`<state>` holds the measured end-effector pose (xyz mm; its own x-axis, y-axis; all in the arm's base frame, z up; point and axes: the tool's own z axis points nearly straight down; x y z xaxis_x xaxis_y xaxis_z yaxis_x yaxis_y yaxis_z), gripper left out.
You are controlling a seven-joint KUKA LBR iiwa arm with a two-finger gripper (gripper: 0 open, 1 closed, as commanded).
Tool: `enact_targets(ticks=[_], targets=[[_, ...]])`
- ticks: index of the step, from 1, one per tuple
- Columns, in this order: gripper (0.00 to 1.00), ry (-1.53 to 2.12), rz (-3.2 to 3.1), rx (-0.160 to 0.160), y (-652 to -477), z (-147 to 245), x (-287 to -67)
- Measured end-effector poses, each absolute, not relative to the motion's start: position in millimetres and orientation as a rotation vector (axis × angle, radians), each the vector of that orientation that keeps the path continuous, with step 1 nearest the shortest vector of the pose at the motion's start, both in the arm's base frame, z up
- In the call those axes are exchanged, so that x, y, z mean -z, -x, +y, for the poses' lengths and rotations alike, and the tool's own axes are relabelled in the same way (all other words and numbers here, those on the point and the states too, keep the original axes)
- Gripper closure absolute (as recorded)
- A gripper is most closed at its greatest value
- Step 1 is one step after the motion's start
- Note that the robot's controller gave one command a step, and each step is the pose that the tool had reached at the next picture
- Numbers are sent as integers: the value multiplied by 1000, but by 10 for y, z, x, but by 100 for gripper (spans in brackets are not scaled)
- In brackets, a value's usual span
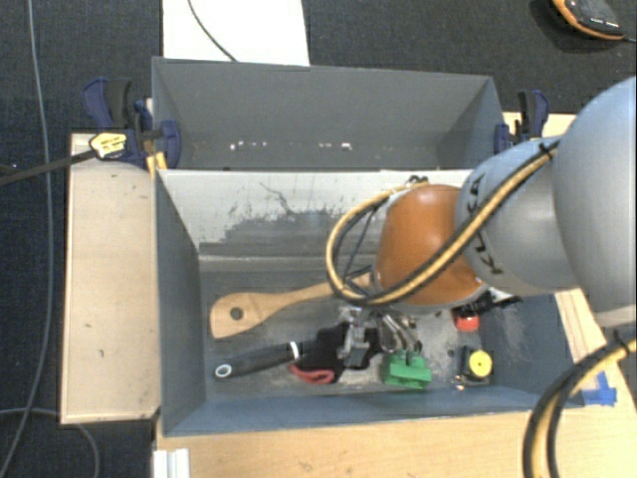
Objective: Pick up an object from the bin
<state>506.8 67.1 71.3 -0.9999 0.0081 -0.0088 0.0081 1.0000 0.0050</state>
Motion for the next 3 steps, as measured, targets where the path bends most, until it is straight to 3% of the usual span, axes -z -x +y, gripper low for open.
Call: enact_targets(ticks=[1, 3], targets=[[100, -15, 3133, -8, -5068, 671, -713], [100, -19, 3131, -9, -5069, 672, -1231]])
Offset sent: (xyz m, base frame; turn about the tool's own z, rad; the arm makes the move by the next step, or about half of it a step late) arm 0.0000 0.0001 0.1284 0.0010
